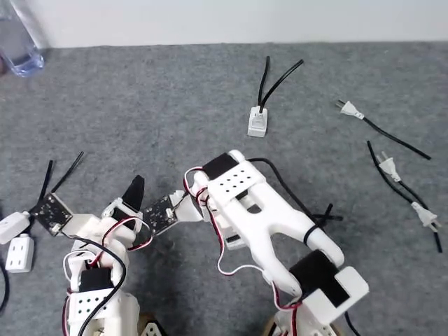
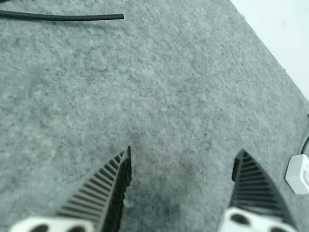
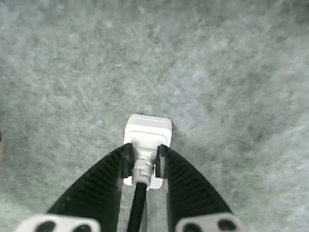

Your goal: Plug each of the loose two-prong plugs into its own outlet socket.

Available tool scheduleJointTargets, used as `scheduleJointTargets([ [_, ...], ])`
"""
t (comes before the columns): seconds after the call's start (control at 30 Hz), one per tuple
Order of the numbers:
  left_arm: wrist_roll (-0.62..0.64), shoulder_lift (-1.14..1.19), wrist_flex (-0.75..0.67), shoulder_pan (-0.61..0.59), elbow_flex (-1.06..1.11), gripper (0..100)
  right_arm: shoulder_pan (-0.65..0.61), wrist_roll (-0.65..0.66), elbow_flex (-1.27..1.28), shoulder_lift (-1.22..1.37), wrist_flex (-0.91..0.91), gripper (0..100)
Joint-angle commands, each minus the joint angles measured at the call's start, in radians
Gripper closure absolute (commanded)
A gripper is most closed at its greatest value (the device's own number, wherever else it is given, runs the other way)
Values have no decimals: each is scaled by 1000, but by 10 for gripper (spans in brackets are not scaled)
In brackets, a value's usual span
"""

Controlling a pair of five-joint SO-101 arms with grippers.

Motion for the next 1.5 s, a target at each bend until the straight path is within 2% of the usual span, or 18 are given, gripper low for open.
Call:
scheduleJointTargets([
  [0.0, -9, -9, -3, -3, -7, 680, -8, -14, -21, -73, 50, 990],
  [0.17, -9, -9, -3, -3, -7, 680, -8, -20, -31, -136, 76, 989],
  [0.27, -9, -9, -5, -3, -7, 680, -10, -74, -32, -174, 74, 976],
  [0.43, -6, -9, -41, -12, -7, 680, -5, -95, -26, -226, 76, 824],
  [0.53, -9, -9, -41, -31, -7, 680, -5, -106, -26, -229, 76, 812],
  [0.67, -11, -9, -64, -120, -12, 680, -5, -109, -25, -229, 76, 818],
  [0.77, -28, -9, -86, -236, -13, 680, 16, -133, 3, -232, 70, 816],
  [0.9, -222, -9, -81, -417, -8, 680, 76, -132, 37, -232, 67, 816],
  [0.97, -259, -9, -78, -462, -8, 680, 97, -130, 52, -231, 67, 816],
  [1.1, -259, -9, -66, -463, -8, 680, 97, -130, 129, -229, 30, 816],
  [1.27, -233, -9, -66, -463, -8, 680, 90, -130, 244, -229, -130, 815],
  [1.47, -233, -9, -66, -463, -8, 680, 61, -133, 278, -228, -202, 815],
])
